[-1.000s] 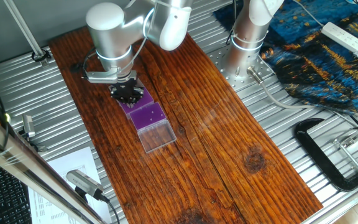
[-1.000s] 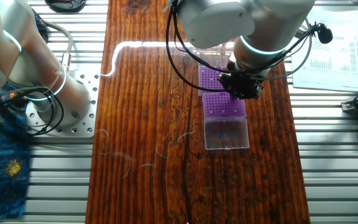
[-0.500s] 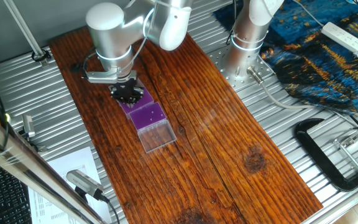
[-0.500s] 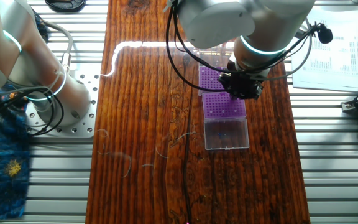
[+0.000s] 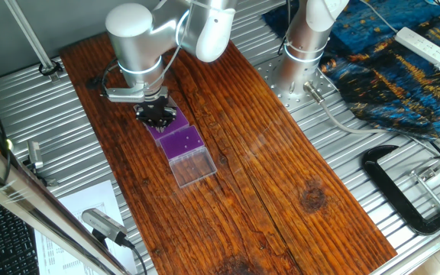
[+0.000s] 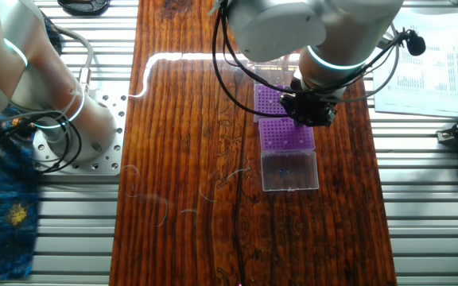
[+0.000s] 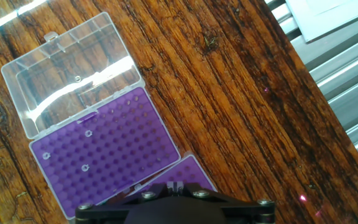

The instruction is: Transfer all small pipette tips from one holder to another

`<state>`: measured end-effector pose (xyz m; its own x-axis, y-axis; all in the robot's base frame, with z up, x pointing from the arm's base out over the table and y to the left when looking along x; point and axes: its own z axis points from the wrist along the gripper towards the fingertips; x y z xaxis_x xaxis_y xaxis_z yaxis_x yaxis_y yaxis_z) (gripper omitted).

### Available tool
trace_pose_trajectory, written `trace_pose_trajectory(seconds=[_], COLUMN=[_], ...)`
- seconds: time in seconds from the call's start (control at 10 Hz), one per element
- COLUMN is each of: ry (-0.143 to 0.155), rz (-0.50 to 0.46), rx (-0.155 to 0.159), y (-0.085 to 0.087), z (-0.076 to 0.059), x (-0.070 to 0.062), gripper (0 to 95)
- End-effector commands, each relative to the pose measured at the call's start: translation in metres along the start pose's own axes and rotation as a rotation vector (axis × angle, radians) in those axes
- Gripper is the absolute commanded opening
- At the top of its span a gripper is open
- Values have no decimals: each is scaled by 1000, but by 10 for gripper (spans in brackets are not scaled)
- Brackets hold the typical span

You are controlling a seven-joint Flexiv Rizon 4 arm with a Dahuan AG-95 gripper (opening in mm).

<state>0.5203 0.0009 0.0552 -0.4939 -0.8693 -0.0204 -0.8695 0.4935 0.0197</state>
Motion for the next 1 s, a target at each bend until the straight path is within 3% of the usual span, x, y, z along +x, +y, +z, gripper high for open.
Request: trace_pose_trajectory(seconds=[0.1,0.4,0.5,1.0], ry=[0,0,7,7], rz=[0,0,-9,3], rx=[0,0,-6,-3], y=[0,0,1,0], z=[1,1,-14,-11], x=[0,0,-2,-2], gripper=[0,0,190,190])
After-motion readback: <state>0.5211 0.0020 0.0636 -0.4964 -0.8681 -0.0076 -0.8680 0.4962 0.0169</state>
